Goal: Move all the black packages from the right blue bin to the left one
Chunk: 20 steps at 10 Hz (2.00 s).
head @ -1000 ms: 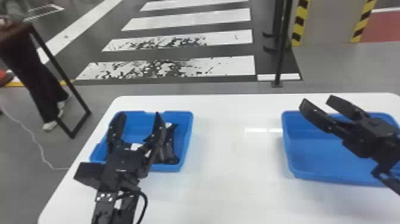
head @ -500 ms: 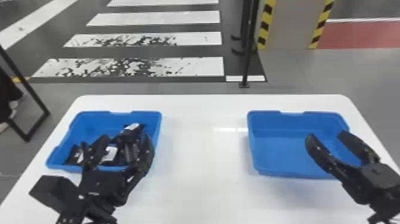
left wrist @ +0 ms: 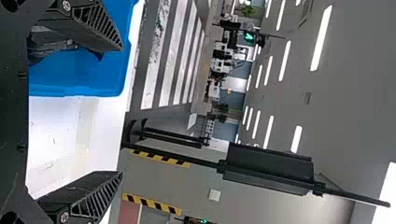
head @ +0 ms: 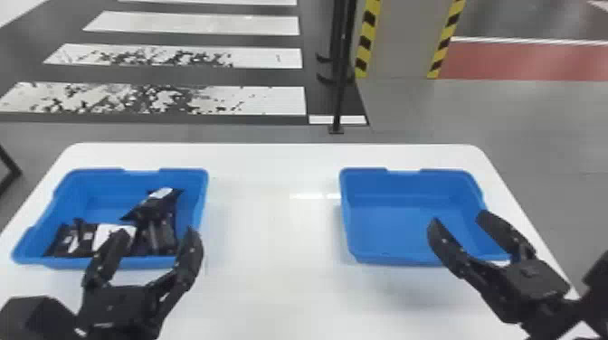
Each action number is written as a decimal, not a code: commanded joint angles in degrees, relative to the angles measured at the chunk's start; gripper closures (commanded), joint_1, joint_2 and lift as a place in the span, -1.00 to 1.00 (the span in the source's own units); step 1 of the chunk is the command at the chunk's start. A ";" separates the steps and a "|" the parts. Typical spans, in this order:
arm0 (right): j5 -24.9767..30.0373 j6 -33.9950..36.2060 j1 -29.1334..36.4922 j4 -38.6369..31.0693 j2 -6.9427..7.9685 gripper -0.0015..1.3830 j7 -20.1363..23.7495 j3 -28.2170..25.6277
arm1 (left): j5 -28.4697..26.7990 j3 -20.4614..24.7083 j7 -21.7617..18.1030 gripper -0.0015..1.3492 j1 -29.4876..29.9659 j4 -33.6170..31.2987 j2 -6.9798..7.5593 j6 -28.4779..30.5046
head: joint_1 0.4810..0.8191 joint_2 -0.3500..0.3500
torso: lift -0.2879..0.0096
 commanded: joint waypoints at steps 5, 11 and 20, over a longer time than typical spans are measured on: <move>2.73 1.73 2.32 -3.79 0.10 -0.64 -2.11 0.34 | -3.51 -0.30 1.77 -0.88 0.56 -0.02 -0.11 -3.06 | 0.27 -0.09 | -0.01; 2.95 0.88 2.88 -4.21 0.10 -0.64 -2.11 0.34 | -9.22 0.62 2.56 -0.91 0.56 -0.02 -0.20 -7.98 | 0.27 -0.07 | -0.01; 2.84 0.88 3.44 -4.64 0.10 -0.64 -2.20 0.34 | -8.42 0.62 2.56 -0.91 0.84 -0.02 -0.20 -7.28 | 0.27 -0.05 | -0.01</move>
